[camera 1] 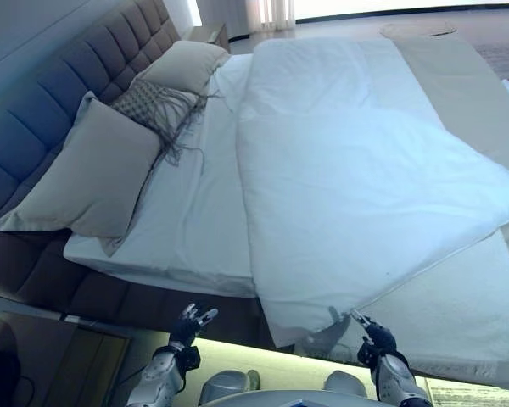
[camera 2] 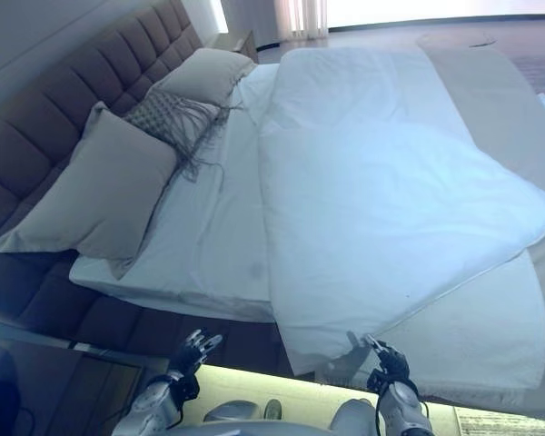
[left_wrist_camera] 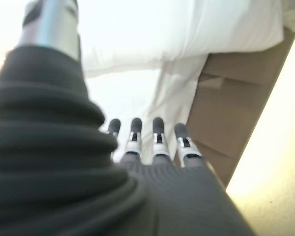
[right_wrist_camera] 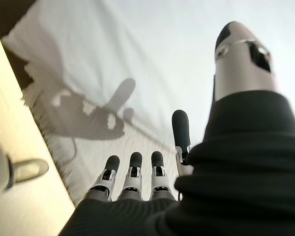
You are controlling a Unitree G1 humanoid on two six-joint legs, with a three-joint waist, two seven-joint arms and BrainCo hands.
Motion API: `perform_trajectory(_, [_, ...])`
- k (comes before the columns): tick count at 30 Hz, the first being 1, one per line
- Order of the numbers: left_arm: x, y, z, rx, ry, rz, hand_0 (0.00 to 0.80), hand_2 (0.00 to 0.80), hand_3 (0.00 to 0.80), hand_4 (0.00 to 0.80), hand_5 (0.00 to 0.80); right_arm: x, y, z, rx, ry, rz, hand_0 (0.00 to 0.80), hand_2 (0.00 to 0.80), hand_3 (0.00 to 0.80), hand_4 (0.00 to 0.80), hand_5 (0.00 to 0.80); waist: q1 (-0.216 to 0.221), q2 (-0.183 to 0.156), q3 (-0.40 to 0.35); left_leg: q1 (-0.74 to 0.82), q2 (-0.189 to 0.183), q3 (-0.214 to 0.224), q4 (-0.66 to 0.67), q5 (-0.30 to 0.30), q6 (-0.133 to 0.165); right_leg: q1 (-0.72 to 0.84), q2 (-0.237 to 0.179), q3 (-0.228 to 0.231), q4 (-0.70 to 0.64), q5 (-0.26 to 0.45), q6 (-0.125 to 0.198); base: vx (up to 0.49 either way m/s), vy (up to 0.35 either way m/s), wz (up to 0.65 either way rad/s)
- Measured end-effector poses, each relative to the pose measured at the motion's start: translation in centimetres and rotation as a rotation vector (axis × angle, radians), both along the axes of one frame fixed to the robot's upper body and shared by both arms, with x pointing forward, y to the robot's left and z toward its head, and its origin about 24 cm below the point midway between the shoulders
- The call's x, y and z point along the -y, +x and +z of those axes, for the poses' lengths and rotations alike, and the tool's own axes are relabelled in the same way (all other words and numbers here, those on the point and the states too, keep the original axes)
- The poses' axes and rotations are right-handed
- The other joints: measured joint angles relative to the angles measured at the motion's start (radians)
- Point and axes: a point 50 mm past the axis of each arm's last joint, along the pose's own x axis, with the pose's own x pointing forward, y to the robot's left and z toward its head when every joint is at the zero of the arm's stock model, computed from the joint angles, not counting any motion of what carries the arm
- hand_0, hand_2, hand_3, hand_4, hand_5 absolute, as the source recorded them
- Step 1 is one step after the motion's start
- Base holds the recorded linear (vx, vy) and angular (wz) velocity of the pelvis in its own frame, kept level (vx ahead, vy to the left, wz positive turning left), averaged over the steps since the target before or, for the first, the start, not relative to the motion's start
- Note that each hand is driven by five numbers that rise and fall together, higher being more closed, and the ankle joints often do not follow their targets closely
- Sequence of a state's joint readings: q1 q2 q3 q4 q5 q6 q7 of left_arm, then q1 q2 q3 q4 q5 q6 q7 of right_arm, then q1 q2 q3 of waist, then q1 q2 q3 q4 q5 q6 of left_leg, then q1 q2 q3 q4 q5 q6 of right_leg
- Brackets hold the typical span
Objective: Make the bed neatly
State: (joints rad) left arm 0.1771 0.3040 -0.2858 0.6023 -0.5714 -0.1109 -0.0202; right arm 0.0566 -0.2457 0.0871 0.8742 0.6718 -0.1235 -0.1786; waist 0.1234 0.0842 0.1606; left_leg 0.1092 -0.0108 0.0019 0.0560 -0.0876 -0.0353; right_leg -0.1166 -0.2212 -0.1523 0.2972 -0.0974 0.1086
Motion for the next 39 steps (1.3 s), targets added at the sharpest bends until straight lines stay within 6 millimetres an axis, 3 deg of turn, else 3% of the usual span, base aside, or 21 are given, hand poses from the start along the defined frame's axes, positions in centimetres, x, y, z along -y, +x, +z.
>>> perform_trajectory(1, [-0.6,0.0,0.1,0.004,0.023,0.004,0.000,0.000,0.000,0.000,0.000,-0.1,0.7,0.2,0.018,0.006,-0.003,0.000,0.000,0.000,0.000,0.000,0.005,-0.012,0.005,-0.015,0.004,0.021,-0.001,0.000,-0.002,-0.028,0.006,0.003,-0.004,0.012,-0.006,-0.162,-0.195,-0.48])
perform_trajectory(5, [-0.8,2.7,1.2,0.081,0.038,-0.009,0.000,0.000,0.000,0.000,0.000,1.9,3.0,1.2,0.109,0.058,-0.142,0.000,0.000,0.000,0.000,0.000,-0.002,-0.027,0.029,-0.143,0.014,0.016,0.073,0.000,-0.005,-0.101,0.014,-0.005,-0.026,0.046,-0.011,-0.070,-0.090,-0.02])
perform_trajectory(8, [-0.1,3.7,2.1,0.140,0.006,-0.008,0.000,0.000,0.000,0.000,0.000,4.2,3.9,2.4,0.145,0.021,-0.190,0.000,0.000,0.000,0.000,0.000,0.004,-0.014,0.074,-0.181,0.016,-0.016,0.177,-0.033,0.001,-0.094,0.014,-0.011,-0.018,0.046,-0.024,-0.132,0.102,0.07])
perform_trajectory(9, [0.1,3.5,2.0,0.144,-0.004,-0.011,0.000,0.000,0.000,0.000,0.000,5.1,4.5,3.0,0.169,0.019,-0.210,0.000,0.000,0.000,0.000,0.000,0.011,-0.004,0.079,-0.197,0.022,-0.047,0.174,-0.041,0.000,-0.100,0.020,-0.017,-0.041,0.062,-0.028,-0.295,0.129,-0.11])
perform_trajectory(12, [1.0,4.5,2.7,0.198,-0.046,-0.051,0.000,0.000,0.000,0.000,0.000,8.0,6.8,5.5,0.270,0.024,-0.293,0.000,0.000,0.000,0.000,0.000,0.043,0.030,0.112,-0.299,0.034,-0.045,0.159,-0.010,0.004,-0.134,0.023,-0.078,-0.168,0.133,-0.006,-0.281,0.231,-0.14])
perform_trajectory(14, [0.9,6.0,3.6,0.243,-0.052,-0.067,0.000,0.000,0.000,0.000,0.000,8.9,9.6,7.9,0.377,0.054,-0.344,0.000,0.000,0.000,0.000,0.000,0.061,0.012,0.159,-0.363,0.007,-0.031,0.167,0.015,0.003,-0.212,-0.024,-0.113,-0.161,0.181,-0.020,0.020,0.301,-0.08])
perform_trajectory(16, [0.9,6.9,4.2,0.270,-0.050,-0.072,0.000,0.000,0.000,0.000,0.000,9.1,11.1,9.3,0.432,0.065,-0.340,0.000,0.000,0.000,0.000,0.000,0.059,0.014,0.216,-0.369,-0.025,-0.031,0.197,0.008,0.010,-0.239,-0.065,-0.103,-0.092,0.187,-0.029,0.198,0.163,0.10])
perform_trajectory(19, [0.5,6.5,4.9,0.295,-0.058,-0.057,0.000,0.000,0.000,0.000,0.000,9.0,11.8,9.6,0.418,0.094,-0.321,0.000,0.000,0.000,0.000,0.000,0.064,0.029,0.227,-0.352,-0.035,-0.011,0.193,0.002,0.019,-0.239,-0.078,-0.078,-0.082,0.182,-0.017,0.029,-0.019,-0.10])
perform_trajectory(22, [0.1,6.8,5.3,0.316,-0.075,-0.025,0.000,0.000,0.000,0.000,0.000,10.9,11.7,10.5,0.413,0.075,-0.338,0.000,0.000,0.000,0.000,0.000,0.072,0.048,0.233,-0.364,-0.037,-0.006,0.181,0.015,0.019,-0.249,-0.078,-0.075,-0.098,0.200,-0.006,-0.112,-0.094,-0.05])
perform_trajectory(26, [1.1,8.3,6.3,0.384,-0.132,-0.017,0.000,0.000,0.000,0.000,0.000,13.3,12.0,12.8,0.456,0.028,-0.351,0.000,0.000,0.000,0.000,0.000,0.085,0.057,0.243,-0.424,-0.037,-0.017,0.183,0.026,0.013,-0.305,-0.079,-0.086,-0.085,0.208,-0.017,-0.037,-0.018,0.09])
perform_trajectory(32, [2.1,8.1,6.4,0.393,-0.180,-0.041,0.000,0.000,0.000,0.000,0.000,14.2,14.3,16.5,0.565,0.086,-0.379,0.000,0.000,0.000,0.000,0.000,0.095,0.078,0.273,-0.450,-0.044,-0.033,0.185,0.035,0.010,-0.341,-0.094,-0.097,-0.042,0.189,-0.023,0.013,0.061,0.10])
perform_trajectory(39, [3.2,8.4,8.0,0.475,-0.224,-0.063,0.000,0.000,0.000,0.000,0.000,16.2,14.4,19.0,0.572,0.076,-0.388,0.000,0.000,0.000,0.000,0.000,0.114,0.107,0.298,-0.486,-0.058,-0.036,0.197,0.040,0.014,-0.378,-0.110,-0.095,-0.021,0.186,-0.022,0.010,0.068,0.04])
